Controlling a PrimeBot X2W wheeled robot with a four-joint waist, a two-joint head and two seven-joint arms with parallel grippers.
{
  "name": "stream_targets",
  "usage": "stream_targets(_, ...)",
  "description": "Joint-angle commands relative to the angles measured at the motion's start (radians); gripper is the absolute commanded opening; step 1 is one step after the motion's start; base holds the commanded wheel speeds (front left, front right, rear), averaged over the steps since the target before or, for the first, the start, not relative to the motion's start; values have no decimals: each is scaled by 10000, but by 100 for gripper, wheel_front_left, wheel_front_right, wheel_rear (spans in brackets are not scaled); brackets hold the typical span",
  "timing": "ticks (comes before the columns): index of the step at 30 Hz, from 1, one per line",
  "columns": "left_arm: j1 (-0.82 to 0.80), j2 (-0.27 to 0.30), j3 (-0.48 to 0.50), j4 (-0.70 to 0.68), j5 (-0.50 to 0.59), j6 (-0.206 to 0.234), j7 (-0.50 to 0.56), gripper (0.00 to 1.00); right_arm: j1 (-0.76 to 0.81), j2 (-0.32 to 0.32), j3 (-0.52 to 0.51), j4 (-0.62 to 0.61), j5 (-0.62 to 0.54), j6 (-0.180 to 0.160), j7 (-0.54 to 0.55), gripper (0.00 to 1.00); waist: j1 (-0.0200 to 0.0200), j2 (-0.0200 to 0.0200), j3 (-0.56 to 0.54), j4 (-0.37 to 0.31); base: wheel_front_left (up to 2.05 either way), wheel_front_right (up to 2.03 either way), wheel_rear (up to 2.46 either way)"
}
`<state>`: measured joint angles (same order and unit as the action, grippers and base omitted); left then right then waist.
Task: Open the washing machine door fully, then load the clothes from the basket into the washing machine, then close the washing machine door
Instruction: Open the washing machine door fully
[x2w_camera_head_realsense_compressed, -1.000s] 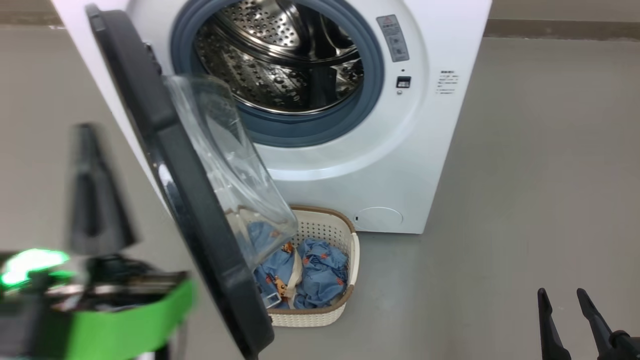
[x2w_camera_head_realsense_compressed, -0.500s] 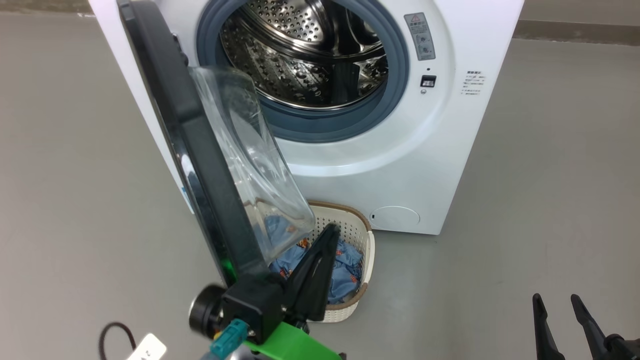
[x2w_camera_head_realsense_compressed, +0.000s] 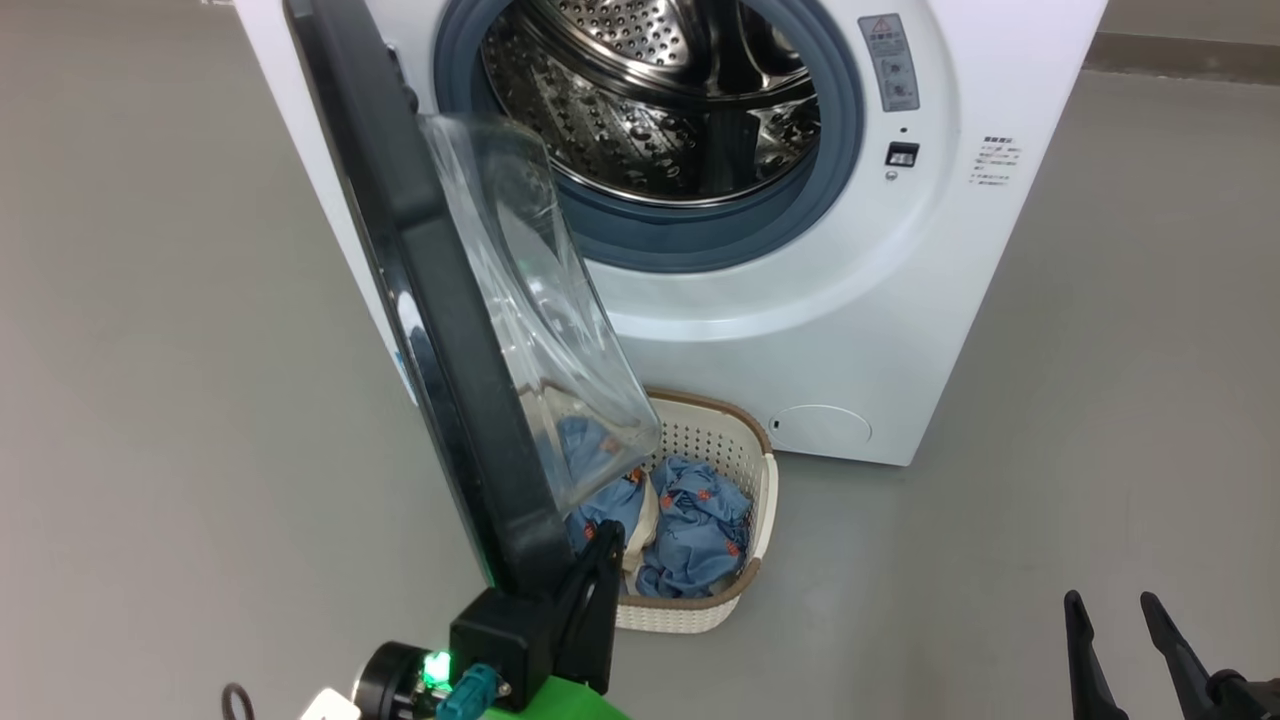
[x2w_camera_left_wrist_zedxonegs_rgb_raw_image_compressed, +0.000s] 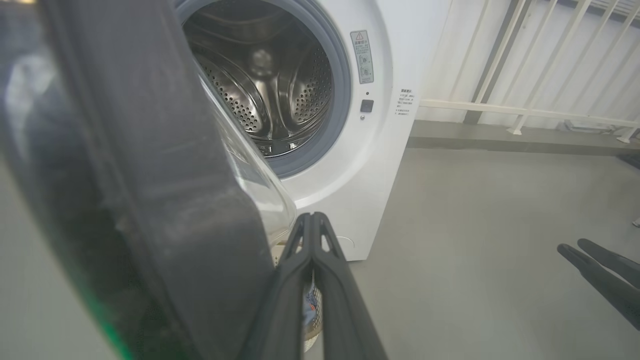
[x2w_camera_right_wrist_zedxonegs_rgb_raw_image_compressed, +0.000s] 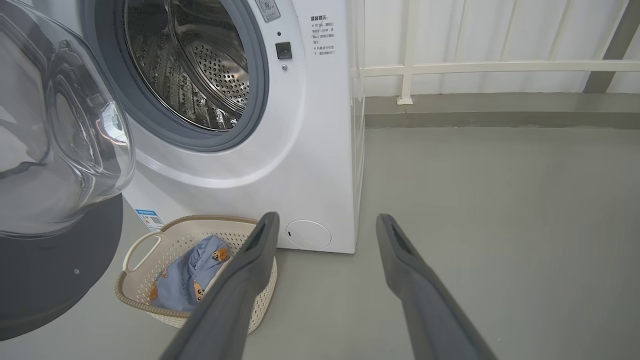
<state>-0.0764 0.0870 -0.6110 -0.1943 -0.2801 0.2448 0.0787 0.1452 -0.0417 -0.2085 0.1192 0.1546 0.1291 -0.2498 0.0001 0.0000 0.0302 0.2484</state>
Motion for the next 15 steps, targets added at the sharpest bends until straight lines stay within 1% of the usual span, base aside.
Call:
stream_targets(1, -216, -13, 336, -295, 93, 109, -116, 0, -160, -201, 270, -189, 31, 16, -120, 100, 0, 0, 73, 68, 0, 0, 0)
stream_targets(10, -441, -163, 366, -180, 370, 780, -228, 0, -209, -197, 305, -172, 79, 16, -120, 100, 0, 0, 260, 410, 0, 0, 0)
stream_targets(15, -542, -173, 425, -174, 580, 1072, -199, 0, -229, -200, 296, -151, 97, 16, -120, 100, 0, 0, 314, 716, 0, 0, 0)
